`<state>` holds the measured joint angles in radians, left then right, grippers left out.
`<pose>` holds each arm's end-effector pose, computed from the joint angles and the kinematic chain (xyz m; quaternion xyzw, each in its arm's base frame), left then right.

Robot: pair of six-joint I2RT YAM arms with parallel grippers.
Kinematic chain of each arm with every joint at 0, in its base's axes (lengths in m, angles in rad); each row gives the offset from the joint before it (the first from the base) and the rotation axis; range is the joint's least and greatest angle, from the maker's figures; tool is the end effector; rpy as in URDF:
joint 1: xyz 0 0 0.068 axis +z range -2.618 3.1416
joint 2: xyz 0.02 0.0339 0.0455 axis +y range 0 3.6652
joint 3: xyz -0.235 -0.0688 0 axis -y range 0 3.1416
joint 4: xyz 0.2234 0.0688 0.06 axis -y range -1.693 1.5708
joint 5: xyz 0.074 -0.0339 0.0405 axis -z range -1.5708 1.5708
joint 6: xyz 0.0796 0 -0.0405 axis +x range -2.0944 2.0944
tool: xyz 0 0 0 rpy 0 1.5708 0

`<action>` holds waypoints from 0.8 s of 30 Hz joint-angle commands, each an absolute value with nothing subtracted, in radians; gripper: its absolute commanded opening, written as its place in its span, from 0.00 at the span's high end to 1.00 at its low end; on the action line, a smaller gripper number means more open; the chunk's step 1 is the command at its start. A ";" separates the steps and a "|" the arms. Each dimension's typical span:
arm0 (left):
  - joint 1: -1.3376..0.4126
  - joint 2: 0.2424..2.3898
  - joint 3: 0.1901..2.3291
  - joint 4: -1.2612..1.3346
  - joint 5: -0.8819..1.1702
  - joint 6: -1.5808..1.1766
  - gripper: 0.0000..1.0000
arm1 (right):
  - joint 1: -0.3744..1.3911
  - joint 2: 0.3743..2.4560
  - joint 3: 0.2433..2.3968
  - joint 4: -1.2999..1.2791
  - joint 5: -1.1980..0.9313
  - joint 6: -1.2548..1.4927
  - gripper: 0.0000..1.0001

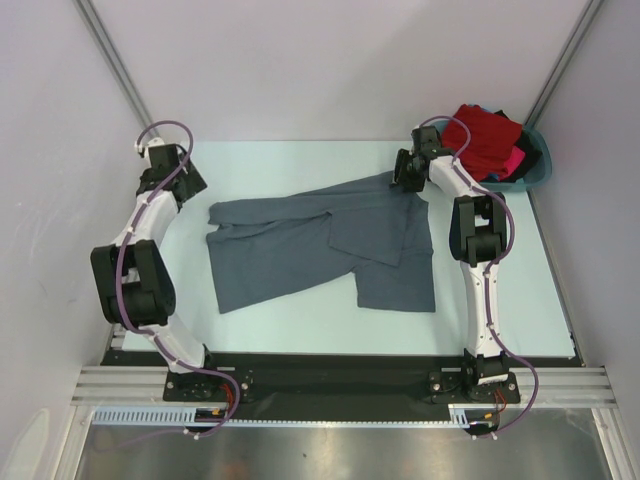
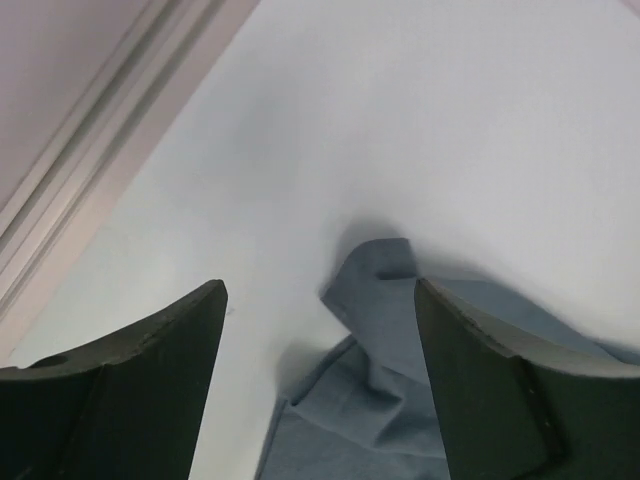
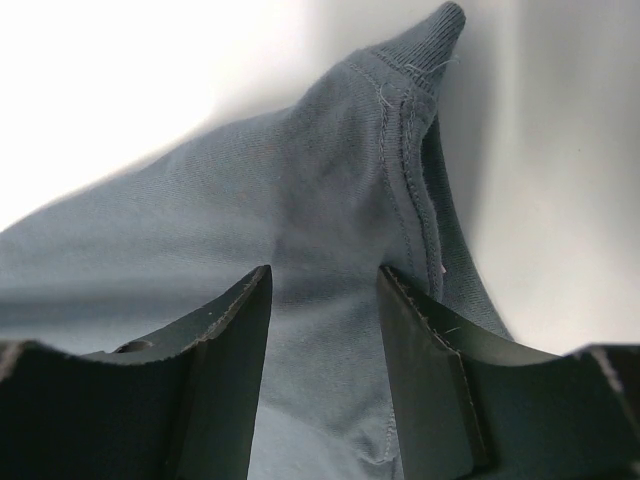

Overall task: Fold and stack the t-shirts
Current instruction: Fold the tshirt

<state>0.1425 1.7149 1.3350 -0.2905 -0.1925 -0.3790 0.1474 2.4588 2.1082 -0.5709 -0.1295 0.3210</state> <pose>0.3964 0.0723 0.2244 -0.2714 0.8551 0.0348 0.4403 0.5180 0.0873 0.1196 0.0614 0.9440 0.1335 0.2954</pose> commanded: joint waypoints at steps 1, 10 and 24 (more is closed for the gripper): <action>0.146 1.683 1.304 -0.281 -0.360 -0.387 0.18 | 0.129 2.477 2.089 -0.600 -0.092 0.308 0.48; 0.138 1.574 1.206 -0.213 -0.203 -0.405 0.11 | 0.129 2.479 2.089 -0.598 -0.098 0.311 0.48; 0.146 2.055 1.569 -0.383 0.215 -0.325 0.00 | 0.118 2.484 2.089 -0.601 -0.101 0.302 0.48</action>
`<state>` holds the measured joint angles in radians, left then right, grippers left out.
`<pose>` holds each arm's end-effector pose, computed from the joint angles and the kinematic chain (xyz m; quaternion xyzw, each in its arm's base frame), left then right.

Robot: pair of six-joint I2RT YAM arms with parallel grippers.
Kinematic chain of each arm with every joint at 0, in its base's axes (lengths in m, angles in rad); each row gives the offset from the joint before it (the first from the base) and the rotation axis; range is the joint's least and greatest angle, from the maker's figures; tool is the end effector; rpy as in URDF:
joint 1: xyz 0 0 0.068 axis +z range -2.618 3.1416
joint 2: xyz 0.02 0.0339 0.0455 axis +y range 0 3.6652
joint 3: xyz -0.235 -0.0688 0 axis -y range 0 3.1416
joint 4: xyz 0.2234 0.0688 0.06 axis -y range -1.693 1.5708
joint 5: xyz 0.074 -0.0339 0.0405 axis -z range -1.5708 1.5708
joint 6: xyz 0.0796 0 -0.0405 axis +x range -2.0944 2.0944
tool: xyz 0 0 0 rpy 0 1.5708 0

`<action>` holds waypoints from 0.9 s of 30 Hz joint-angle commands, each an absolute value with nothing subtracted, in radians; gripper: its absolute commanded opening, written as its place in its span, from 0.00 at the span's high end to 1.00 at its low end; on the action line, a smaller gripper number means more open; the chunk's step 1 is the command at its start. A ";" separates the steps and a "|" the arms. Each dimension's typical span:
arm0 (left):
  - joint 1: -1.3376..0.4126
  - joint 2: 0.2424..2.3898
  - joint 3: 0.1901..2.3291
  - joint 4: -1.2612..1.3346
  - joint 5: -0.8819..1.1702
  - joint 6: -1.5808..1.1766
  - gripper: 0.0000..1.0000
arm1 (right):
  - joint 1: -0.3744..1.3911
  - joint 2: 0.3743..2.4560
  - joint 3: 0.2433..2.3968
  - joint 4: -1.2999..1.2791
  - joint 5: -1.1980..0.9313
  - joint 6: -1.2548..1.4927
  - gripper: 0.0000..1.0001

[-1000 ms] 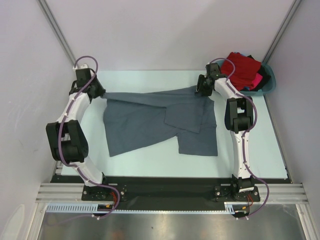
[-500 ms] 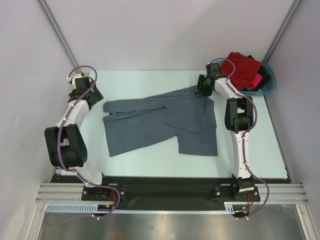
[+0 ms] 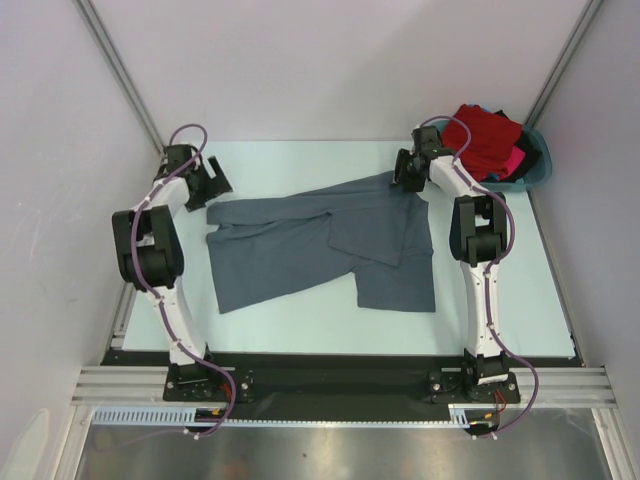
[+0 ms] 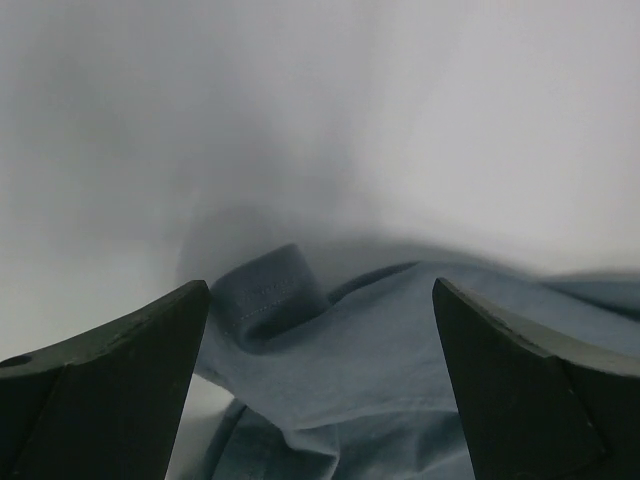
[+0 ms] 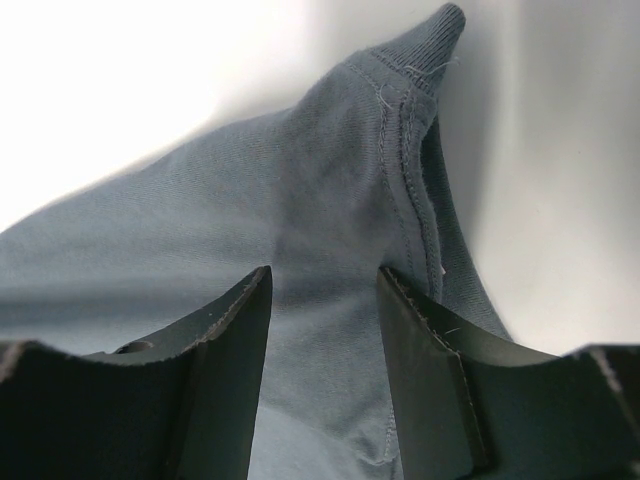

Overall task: Fold and stack the t-shirts
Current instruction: Fold the tshirt

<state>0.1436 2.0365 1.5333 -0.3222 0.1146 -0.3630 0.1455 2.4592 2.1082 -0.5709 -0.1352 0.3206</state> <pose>0.4506 0.0560 0.1558 -0.2128 0.9054 -0.0928 0.3555 0.5181 0.0868 0.1194 0.0612 0.9439 0.1357 0.2947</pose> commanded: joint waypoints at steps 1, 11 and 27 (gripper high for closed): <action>0.147 2.060 1.566 -0.385 0.233 -0.319 0.00 | 0.117 2.484 2.089 -0.600 -0.100 0.304 0.48; 0.172 2.033 1.471 -0.405 0.287 -0.299 0.01 | 0.112 2.496 2.092 -0.597 -0.112 0.307 0.48; 0.173 1.878 1.534 -0.365 0.266 -0.327 1.00 | 0.109 2.490 2.088 -0.598 -0.117 0.307 0.48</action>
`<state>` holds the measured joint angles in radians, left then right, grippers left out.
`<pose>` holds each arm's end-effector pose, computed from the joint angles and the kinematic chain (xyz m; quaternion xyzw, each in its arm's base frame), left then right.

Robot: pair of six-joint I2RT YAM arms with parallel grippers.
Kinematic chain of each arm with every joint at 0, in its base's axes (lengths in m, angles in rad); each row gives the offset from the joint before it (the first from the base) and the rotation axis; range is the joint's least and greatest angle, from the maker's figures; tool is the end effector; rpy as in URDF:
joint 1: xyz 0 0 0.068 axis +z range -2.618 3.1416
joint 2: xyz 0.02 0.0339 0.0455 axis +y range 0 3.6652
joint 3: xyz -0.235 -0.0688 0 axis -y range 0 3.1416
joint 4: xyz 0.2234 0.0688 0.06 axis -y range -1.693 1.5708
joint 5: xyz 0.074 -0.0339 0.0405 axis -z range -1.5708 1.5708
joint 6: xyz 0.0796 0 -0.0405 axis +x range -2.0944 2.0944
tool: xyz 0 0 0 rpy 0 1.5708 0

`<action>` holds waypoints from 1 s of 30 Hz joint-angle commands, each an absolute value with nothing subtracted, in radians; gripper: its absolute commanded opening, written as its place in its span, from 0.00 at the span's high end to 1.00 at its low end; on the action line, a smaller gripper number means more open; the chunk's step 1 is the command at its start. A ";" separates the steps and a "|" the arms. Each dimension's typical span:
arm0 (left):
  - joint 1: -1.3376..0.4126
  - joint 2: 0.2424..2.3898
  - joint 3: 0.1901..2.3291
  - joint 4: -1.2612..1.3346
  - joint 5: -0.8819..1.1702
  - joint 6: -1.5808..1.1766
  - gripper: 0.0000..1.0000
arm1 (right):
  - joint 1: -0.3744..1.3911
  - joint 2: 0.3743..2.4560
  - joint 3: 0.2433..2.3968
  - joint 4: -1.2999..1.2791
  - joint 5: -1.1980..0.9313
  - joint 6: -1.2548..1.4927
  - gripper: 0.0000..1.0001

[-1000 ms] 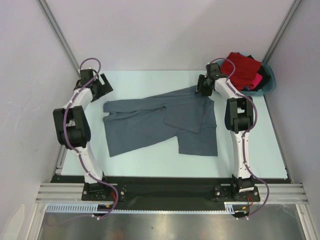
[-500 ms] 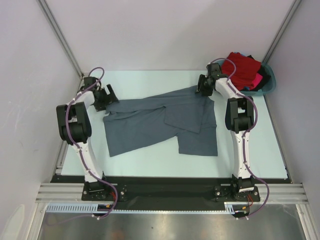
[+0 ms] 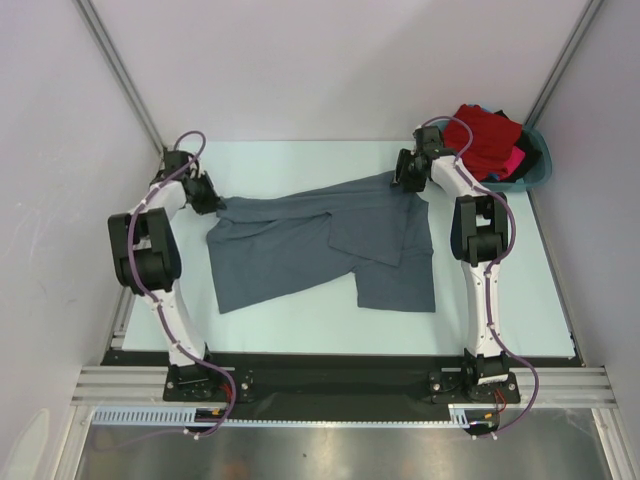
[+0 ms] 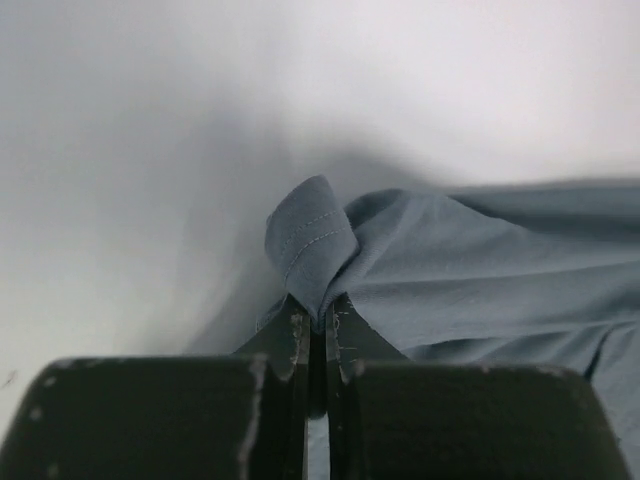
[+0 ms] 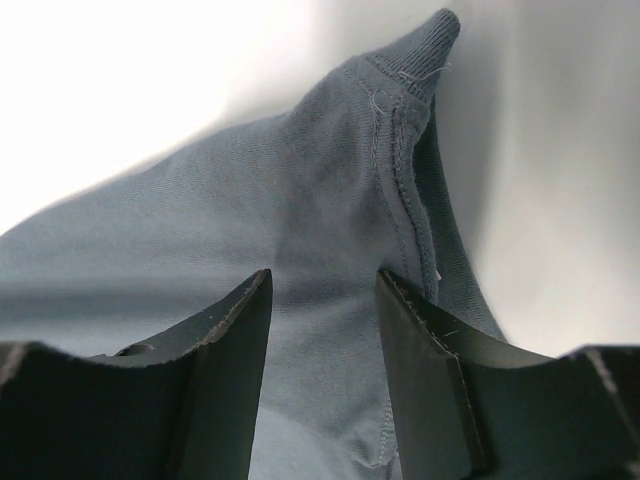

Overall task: Fold and stack the t-shirts
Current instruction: Fold the tshirt

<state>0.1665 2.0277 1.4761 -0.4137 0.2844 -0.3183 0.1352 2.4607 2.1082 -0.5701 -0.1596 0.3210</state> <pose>0.4287 0.0494 0.1348 -0.1858 0.9274 -0.1573 0.2840 0.5186 0.0833 0.1190 0.0624 0.9432 0.1454 0.2921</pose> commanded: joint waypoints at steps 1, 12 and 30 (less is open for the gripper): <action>0.172 1.831 1.545 -0.367 0.220 -0.313 1.00 | 0.110 2.488 2.088 -0.598 -0.117 0.308 0.48; 0.132 1.735 1.488 -0.299 -0.205 -0.225 0.00 | 0.118 2.493 2.091 -0.595 -0.127 0.308 0.48; 0.130 1.807 1.479 -0.293 0.059 -0.245 0.00 | 0.118 2.482 2.089 -0.603 -0.121 0.305 0.49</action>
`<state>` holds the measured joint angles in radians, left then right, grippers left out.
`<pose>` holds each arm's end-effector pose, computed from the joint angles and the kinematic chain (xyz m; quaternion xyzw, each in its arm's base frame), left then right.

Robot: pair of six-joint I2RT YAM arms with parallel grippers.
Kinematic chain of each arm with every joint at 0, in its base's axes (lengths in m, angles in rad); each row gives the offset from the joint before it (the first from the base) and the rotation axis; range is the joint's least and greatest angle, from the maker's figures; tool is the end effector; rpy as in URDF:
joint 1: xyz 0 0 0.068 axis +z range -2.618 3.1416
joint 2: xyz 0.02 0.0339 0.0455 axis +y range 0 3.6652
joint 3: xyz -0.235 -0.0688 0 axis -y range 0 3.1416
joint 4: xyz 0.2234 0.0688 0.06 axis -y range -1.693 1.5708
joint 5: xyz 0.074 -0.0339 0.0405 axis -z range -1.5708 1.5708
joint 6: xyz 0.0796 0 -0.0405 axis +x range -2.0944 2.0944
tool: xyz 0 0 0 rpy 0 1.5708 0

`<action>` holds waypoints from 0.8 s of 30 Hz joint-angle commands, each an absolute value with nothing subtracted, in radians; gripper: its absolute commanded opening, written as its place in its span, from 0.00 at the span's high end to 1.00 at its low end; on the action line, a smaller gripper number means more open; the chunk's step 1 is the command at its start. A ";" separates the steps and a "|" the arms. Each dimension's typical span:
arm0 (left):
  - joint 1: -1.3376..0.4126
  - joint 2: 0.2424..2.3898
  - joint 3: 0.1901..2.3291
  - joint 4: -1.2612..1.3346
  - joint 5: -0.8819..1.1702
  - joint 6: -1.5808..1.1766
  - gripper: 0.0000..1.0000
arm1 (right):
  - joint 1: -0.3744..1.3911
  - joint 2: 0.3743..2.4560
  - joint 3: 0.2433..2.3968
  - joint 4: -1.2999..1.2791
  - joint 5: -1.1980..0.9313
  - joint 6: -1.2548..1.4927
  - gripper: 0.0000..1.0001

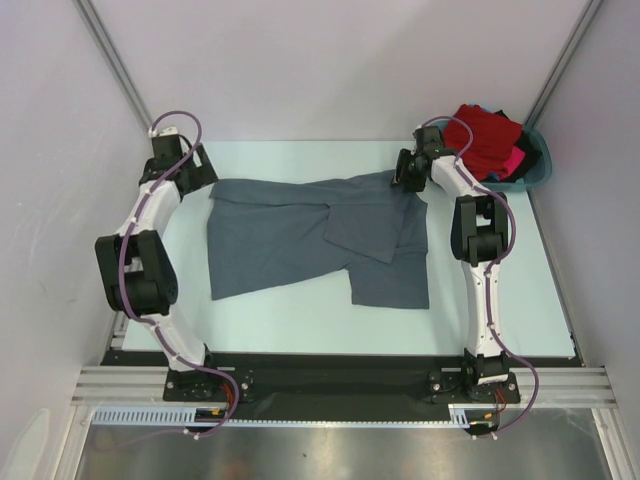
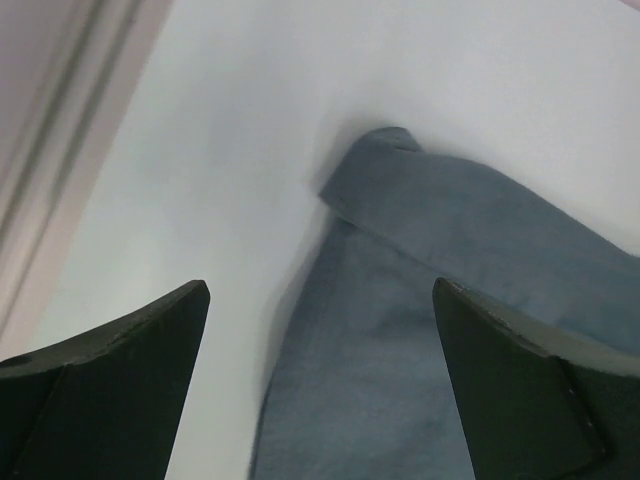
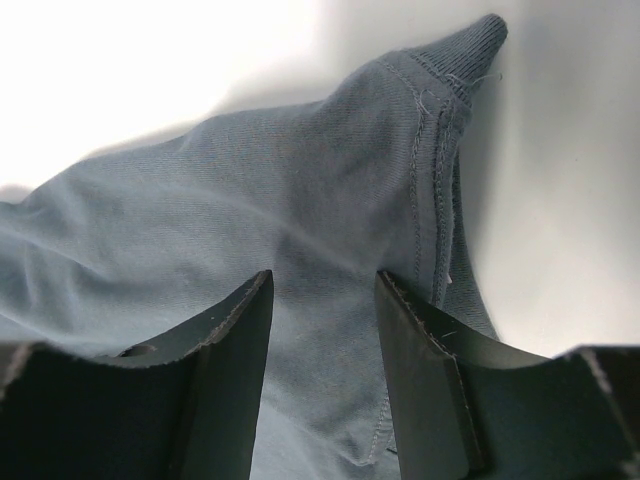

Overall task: Fold and stack the t-shirts
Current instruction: Fold the tshirt

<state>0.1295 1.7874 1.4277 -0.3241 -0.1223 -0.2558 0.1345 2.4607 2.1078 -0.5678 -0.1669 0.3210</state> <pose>0.4146 0.0638 0.2239 -0.1984 0.8799 0.0281 0.4309 0.5187 0.0835 0.1191 0.0614 0.9427 0.1488 0.2922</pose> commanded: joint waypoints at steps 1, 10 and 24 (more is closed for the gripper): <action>0.130 1.865 1.502 -0.328 0.137 -0.252 0.00 | 0.118 2.482 2.089 -0.603 -0.123 0.304 0.49; 0.120 1.983 1.502 -0.247 0.462 -0.362 0.00 | 0.115 2.456 2.080 -0.603 -0.118 0.299 0.50; 0.029 1.961 1.407 -0.275 0.354 -0.363 0.00 | 0.172 2.136 1.961 -0.528 -0.031 0.195 0.37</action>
<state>0.0448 2.0052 1.4422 -0.2615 0.3962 -0.3508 0.1574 2.2898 1.9678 -0.5549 -0.0536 0.2420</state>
